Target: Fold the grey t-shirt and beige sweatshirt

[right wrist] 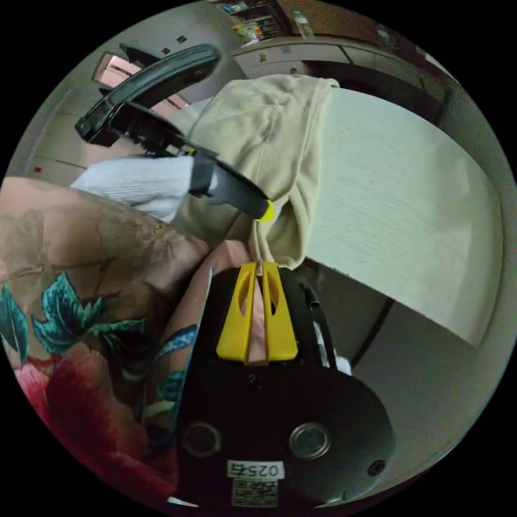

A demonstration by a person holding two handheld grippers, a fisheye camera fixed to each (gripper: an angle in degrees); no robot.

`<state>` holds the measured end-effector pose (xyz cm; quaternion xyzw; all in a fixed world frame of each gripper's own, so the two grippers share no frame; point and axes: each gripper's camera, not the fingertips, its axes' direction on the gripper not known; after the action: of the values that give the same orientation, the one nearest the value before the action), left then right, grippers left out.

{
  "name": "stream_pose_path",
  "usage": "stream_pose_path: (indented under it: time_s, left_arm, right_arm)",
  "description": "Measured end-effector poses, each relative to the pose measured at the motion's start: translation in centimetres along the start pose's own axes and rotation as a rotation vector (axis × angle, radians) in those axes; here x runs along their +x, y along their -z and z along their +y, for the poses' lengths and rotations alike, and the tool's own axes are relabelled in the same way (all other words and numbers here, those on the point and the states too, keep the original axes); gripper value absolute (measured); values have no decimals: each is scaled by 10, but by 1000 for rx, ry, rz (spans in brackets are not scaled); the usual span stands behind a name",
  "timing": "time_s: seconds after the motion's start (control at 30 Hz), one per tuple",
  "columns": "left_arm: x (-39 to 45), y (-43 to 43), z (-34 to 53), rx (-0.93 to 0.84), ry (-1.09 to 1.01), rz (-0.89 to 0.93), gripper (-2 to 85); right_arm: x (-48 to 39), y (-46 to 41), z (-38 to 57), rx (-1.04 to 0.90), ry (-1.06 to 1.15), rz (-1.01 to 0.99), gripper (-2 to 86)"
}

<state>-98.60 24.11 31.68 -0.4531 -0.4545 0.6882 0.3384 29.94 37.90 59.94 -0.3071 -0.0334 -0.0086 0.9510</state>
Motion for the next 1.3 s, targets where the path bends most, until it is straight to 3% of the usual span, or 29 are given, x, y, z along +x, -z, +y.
stream_pose_path:
  time_s: [0.13,0.27,0.47,0.57,0.73,0.93,1.07,1.13,1.3]
  left_arm:
    - [-33,17,9,86,106,200,-17]
    - [-62,32,15,137,204,352,-17]
    - [-76,34,6,150,255,393,-17]
    - [-81,27,-3,136,283,413,-16]
    - [-84,30,-11,123,280,406,-16]
    - [-88,33,-9,119,261,417,-6]
    - [-81,45,0,97,195,496,57]
    - [-68,63,6,111,133,441,64]
    - [-27,87,-4,-1,19,95,39]
  right_arm:
    - [28,18,13,104,-90,-116,96]
    - [22,29,10,134,12,-202,106]
    - [-2,41,12,133,83,-86,97]
    - [-2,55,16,171,127,-190,100]
    - [-2,34,12,43,110,-114,98]
    - [-9,31,12,-29,129,-218,32]
    - [-31,62,7,2,181,-288,19]
    - [-44,76,2,17,212,-275,17]
    - [-76,97,-16,53,289,-225,14]
